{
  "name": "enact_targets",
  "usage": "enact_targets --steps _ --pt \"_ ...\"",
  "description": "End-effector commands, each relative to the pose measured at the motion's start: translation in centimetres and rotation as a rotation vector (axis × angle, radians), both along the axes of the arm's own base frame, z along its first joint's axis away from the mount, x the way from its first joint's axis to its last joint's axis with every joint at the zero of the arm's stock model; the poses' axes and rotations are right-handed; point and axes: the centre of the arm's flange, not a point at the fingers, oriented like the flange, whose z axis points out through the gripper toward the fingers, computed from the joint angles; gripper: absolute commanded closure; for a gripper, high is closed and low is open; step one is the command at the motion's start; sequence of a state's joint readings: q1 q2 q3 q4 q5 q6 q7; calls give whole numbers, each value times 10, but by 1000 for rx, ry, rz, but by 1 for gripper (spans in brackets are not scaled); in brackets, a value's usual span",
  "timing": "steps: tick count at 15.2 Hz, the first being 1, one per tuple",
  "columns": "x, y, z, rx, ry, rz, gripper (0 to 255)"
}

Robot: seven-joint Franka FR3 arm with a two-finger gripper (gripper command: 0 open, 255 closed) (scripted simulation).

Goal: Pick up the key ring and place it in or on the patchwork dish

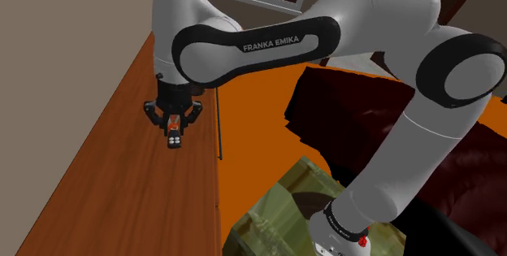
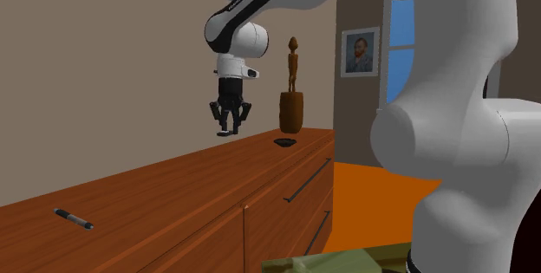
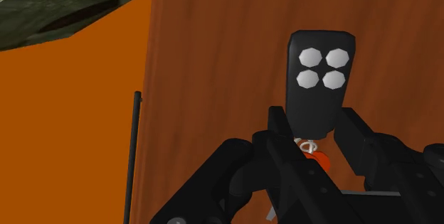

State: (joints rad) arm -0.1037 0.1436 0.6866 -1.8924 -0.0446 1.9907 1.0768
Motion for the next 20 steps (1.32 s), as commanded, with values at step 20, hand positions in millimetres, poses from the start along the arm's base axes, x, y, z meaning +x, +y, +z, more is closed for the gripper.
enact_targets --steps 20 --pt "201 -190 10 0 0 1 255"
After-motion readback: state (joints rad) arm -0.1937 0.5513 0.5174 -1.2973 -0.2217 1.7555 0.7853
